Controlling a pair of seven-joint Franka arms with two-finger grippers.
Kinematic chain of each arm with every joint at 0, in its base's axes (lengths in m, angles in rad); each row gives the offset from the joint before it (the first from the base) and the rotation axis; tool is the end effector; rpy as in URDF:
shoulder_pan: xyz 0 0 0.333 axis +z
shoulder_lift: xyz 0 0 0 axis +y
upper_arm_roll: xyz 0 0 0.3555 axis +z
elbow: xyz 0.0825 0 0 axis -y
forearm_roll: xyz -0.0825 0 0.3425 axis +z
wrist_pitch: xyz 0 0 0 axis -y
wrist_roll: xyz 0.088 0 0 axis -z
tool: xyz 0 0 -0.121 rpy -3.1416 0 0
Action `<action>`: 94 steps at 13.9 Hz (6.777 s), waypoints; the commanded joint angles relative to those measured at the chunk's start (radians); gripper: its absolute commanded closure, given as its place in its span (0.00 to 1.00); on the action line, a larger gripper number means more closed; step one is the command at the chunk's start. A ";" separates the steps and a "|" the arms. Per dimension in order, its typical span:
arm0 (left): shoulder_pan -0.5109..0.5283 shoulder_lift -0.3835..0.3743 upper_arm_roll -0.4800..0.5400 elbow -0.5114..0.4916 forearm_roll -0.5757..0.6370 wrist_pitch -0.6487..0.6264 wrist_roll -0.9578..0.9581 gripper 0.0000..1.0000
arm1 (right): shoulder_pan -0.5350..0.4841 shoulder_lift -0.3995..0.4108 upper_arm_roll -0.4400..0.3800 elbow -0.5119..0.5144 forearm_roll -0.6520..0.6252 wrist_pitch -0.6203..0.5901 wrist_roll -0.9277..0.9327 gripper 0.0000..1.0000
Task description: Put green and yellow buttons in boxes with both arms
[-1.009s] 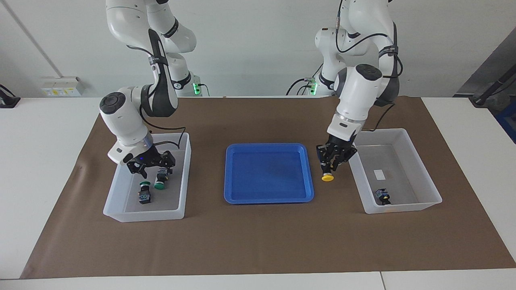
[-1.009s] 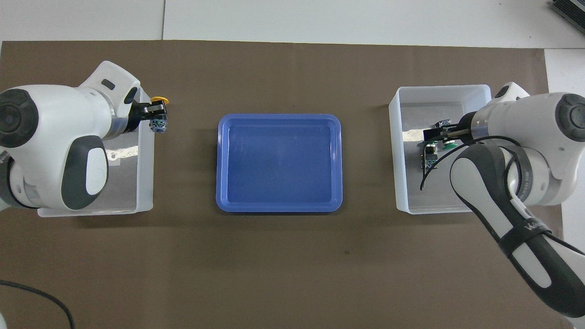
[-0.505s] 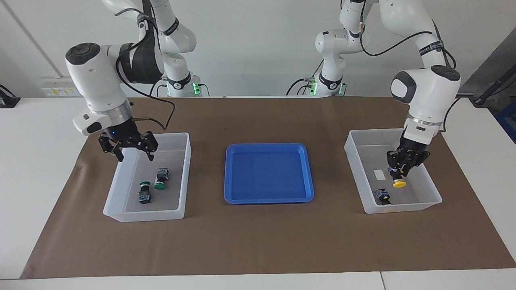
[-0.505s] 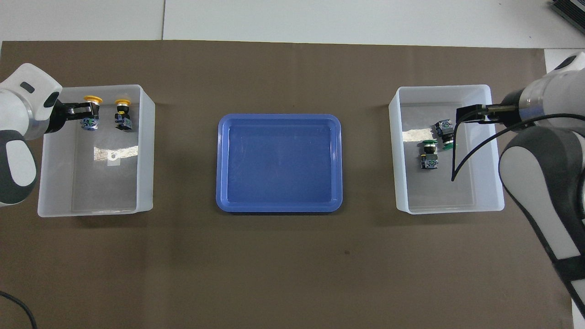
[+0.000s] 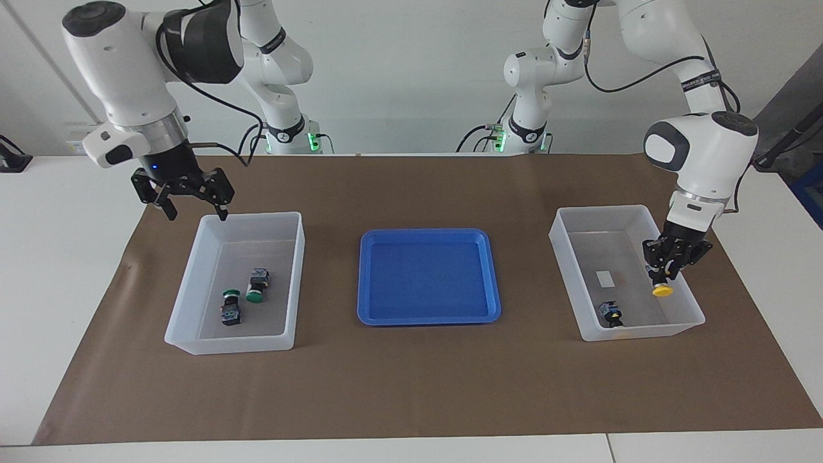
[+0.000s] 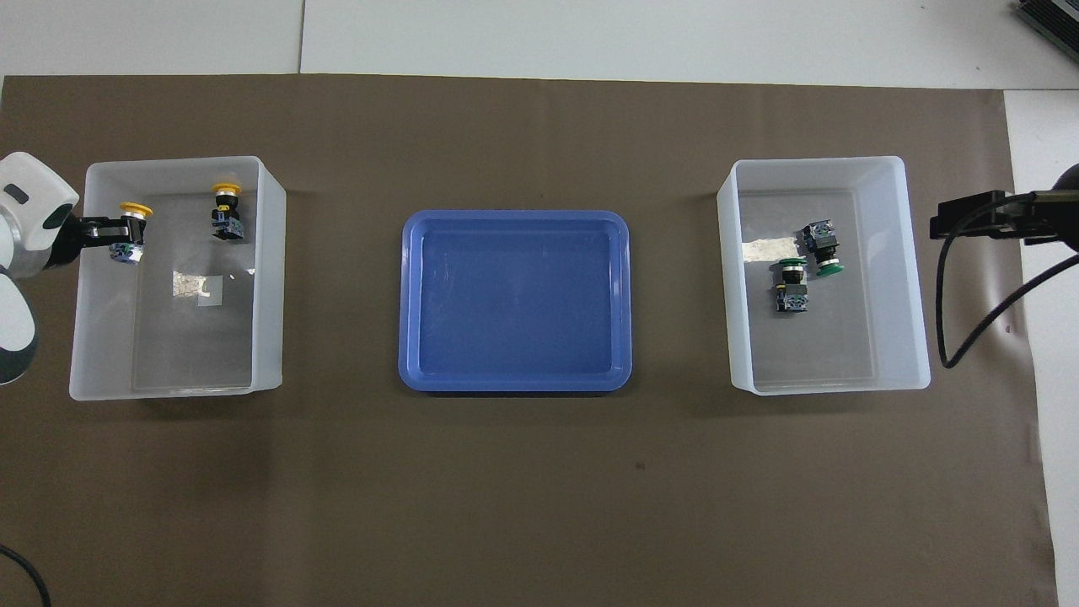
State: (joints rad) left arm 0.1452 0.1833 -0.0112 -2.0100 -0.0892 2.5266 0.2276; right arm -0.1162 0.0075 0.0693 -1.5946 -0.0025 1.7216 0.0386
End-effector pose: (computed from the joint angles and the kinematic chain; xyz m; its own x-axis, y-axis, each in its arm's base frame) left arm 0.5896 0.0800 0.4493 0.9426 -0.0273 0.3328 -0.0287 -0.9996 -0.0007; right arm 0.5313 -0.0254 0.6500 0.9892 -0.0848 0.1192 -0.0850 -0.9964 -0.0026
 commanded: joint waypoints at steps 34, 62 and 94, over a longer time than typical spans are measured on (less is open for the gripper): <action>-0.214 -0.315 -0.013 0.129 0.005 -0.616 -0.169 0.00 | 0.178 -0.083 -0.181 -0.044 -0.021 -0.142 -0.028 0.00; -0.211 -0.262 -0.012 0.332 0.039 -0.893 -0.172 0.00 | 0.179 -0.084 -0.181 -0.044 -0.005 -0.145 -0.028 0.00; -0.211 -0.262 -0.012 0.332 0.039 -0.893 -0.172 0.00 | 0.179 -0.084 -0.181 -0.044 -0.005 -0.145 -0.028 0.00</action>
State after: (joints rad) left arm -0.0687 -0.0508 -0.0237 -1.6501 -0.0656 1.6368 0.0498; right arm 0.0615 -0.0517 -0.1132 -1.6130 -0.0034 1.5836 0.0191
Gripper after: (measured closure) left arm 0.000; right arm 0.000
